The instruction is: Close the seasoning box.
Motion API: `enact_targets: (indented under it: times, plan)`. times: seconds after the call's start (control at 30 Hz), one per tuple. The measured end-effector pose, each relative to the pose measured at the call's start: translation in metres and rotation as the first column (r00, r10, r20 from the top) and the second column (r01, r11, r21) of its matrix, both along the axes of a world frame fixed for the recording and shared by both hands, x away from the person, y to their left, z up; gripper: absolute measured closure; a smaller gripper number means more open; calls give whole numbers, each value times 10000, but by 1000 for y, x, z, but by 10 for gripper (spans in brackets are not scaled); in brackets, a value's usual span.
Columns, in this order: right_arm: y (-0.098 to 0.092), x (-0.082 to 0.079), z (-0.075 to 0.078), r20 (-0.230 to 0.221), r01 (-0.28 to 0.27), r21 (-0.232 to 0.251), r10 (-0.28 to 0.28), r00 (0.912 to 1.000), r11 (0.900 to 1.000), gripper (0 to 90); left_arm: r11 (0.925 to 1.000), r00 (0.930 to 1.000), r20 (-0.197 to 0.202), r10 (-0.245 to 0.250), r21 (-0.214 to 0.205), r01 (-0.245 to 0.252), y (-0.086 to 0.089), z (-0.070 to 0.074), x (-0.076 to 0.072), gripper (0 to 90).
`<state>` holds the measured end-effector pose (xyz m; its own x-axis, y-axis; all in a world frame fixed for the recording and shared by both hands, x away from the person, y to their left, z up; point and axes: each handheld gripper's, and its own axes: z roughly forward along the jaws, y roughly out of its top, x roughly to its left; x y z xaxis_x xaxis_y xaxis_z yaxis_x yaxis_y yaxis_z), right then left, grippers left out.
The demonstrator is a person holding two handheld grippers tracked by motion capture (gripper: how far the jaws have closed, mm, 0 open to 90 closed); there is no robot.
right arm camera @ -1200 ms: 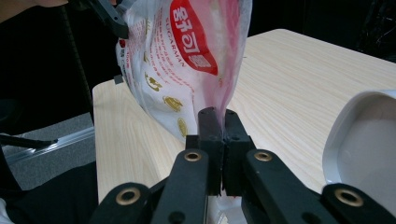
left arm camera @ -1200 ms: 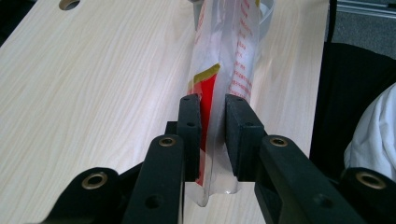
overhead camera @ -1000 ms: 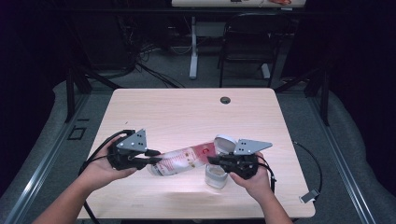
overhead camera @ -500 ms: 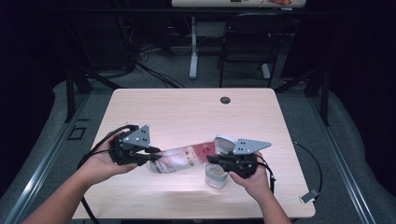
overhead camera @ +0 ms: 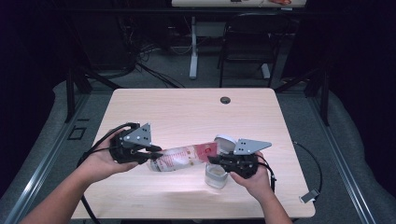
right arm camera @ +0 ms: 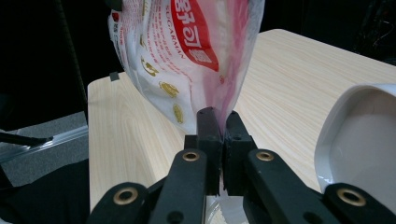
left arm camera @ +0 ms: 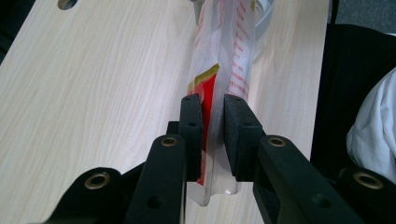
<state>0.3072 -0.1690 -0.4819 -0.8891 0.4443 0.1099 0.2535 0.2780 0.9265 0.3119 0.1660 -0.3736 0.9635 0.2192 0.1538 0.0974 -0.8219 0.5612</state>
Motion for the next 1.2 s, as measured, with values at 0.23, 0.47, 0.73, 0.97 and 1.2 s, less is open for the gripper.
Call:
enact_targets:
  times: [0.23,0.47,0.73,0.97,1.2]
  plan:
    - [-2,-1,0,10,104,-137,-104,9999,9999,849,10000,10000,45,-79,-11,79,-3,3,-1,787]
    - [-8,-2,0,-68,124,-152,-125,9999,9998,851,9999,9999,63,-133,1,133,-5,6,0,793]
    - [-11,0,-1,-106,13,-116,-14,9999,9999,865,9998,9997,95,-211,-28,212,-8,10,1,802]
    - [-11,-1,-1,-128,-81,-203,79,9999,9998,888,9997,9997,94,-244,-60,245,-9,12,3,814]
    - [-11,0,-1,-140,-87,-159,85,9999,9998,892,9995,9996,75,-275,145,274,-12,15,4,820]
